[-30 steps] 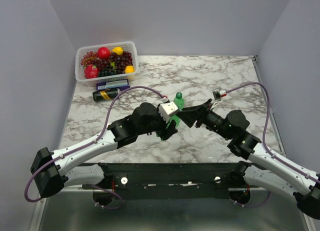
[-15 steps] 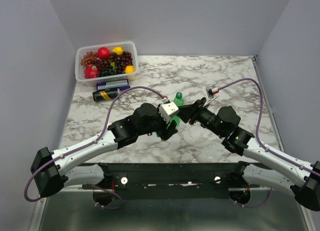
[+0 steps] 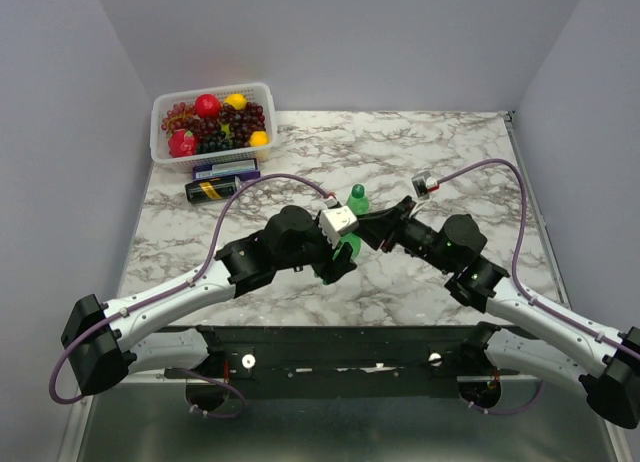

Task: Unscrew the bottle caps

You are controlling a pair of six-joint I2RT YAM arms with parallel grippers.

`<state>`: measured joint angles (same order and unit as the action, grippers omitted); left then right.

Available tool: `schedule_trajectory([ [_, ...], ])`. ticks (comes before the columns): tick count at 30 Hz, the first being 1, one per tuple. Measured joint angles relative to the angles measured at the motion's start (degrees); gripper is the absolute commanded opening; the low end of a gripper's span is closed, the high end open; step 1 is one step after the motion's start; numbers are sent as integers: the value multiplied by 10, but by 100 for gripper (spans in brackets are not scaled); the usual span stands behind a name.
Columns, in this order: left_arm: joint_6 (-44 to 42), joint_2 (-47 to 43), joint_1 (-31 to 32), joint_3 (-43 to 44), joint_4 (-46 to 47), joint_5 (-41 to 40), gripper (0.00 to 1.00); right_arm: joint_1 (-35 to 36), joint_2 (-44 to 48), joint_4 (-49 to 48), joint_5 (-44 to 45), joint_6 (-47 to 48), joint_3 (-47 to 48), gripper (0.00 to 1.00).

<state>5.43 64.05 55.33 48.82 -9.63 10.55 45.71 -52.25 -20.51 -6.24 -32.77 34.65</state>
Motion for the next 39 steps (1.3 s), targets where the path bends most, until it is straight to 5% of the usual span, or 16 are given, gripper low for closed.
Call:
schedule_trajectory([
  [11, 6, -2, -18, -13, 10, 159, 5, -61, 23, -100, -230, 30, -54, 4],
  [23, 33, 3, -35, -24, 65, 360, 5, -66, 59, -143, -354, 40, -66, 5],
  [26, 32, 5, -35, -24, 67, 368, 3, -66, 63, -143, -356, 40, -67, 20],
  [30, 27, 5, -35, -24, 66, 353, 3, -66, 77, -128, -348, 41, -69, 56],
  [33, 22, 4, -34, -24, 66, 322, 3, -64, 97, -97, -332, 46, -70, 72],
  [39, 14, 2, -33, -23, 66, 254, 3, -63, 148, -23, -284, 57, -71, 82],
])
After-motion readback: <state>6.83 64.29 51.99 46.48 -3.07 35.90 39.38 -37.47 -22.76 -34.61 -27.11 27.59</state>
